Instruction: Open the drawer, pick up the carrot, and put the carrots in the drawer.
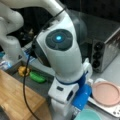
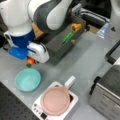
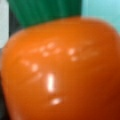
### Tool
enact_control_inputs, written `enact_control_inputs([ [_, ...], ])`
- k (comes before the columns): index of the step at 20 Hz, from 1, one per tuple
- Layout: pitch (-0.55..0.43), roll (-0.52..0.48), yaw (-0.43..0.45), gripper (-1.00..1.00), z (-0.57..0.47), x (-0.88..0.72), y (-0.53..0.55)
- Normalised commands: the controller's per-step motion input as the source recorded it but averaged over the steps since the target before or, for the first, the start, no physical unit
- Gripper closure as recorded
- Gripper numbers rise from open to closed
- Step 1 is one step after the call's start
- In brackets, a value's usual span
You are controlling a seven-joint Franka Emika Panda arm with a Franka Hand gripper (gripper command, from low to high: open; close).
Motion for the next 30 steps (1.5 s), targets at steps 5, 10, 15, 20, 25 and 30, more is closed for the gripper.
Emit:
enact_control_inputs([
  [5,0.077,-0.217,0.113,1.00,0.15,-0.21,0.13],
  [10,0.053,-0.246,0.253,1.00,0.17,-0.33,0.14],
  [15,-0.015,-0.213,0.221,1.00,0.04,-0.35,0.16],
  [20,-0.103,-0.223,0.203,1.00,-0.06,-0.55,0.04],
  [25,-0.170,-0.164,0.177,1.00,-0.12,-0.85,0.03],
  [30,-0.260,-0.156,0.304,1.00,-0.16,-0.84,0.00],
])
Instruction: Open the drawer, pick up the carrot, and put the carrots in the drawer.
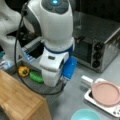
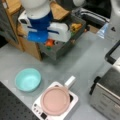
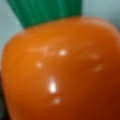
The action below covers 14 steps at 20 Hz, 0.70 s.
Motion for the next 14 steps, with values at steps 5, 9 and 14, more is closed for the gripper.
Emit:
enact_control_inputs([
  [5,-0.319,-0.083,0.377,1.00,-0.23,-0.72,-0.01],
  [9,-0.235,-0.056,0.609,1.00,-0.11,-0.45,-0.12],
  [14,-0.112,-0.083,0.491,1.00,-0.01,-0.05,-0.19],
])
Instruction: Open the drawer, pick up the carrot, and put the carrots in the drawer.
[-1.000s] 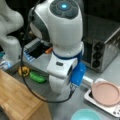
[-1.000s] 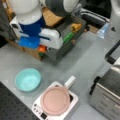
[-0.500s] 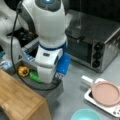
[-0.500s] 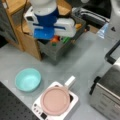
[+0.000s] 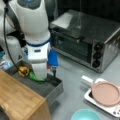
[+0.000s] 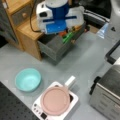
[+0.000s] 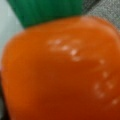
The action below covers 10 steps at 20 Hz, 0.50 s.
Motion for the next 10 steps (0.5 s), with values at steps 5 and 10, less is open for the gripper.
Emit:
enact_control_inputs([
  [5,-0.082,-0.122,0.382,1.00,0.02,0.03,-0.18],
  [10,-0.053,-0.111,0.400,1.00,-0.03,0.13,-0.18],
])
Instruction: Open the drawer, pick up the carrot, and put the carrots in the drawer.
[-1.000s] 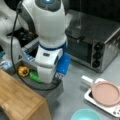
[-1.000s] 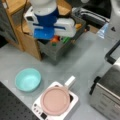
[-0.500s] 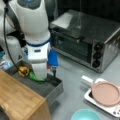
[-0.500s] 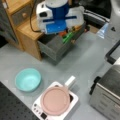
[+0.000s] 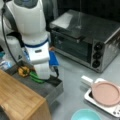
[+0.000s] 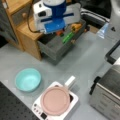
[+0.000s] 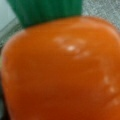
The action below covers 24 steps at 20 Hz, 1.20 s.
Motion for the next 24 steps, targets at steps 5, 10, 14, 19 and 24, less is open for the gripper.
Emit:
enact_control_inputs([
  [5,-0.003,-0.061,0.364,1.00,-0.07,0.13,-0.20],
  [10,0.038,-0.014,0.318,1.00,-0.04,0.15,-0.20],
  [14,0.022,0.013,0.256,1.00,-0.01,0.15,-0.15],
  [19,-0.009,0.019,0.178,1.00,-0.06,0.13,-0.14],
  [24,-0.033,0.042,0.160,1.00,-0.13,0.13,-0.12],
])
